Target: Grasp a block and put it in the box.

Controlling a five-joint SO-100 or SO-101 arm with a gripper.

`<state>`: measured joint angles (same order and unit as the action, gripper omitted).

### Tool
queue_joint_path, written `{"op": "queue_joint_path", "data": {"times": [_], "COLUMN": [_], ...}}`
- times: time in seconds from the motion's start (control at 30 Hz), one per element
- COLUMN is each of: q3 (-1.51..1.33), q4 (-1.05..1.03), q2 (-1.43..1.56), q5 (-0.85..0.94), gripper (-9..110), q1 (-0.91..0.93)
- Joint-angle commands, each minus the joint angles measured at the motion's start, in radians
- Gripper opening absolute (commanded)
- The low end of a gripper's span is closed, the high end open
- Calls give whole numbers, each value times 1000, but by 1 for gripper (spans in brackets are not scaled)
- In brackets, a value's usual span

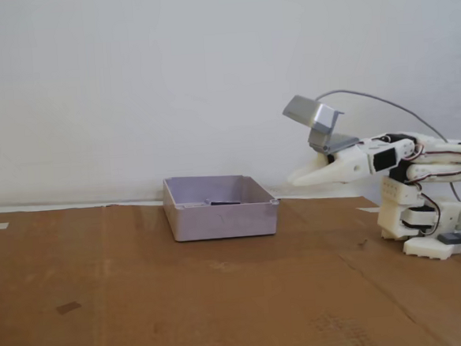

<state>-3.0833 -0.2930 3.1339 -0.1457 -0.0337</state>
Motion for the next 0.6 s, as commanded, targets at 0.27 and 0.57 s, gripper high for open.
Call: {"op": "queue_joint_path", "data": {"times": [0.27,0.57], "q3": [-64,-64], "q4": [-179,-439], "q2": [252,272], "q5": [6,5], "gripper": [6,6], "q1": [-3,-3]}}
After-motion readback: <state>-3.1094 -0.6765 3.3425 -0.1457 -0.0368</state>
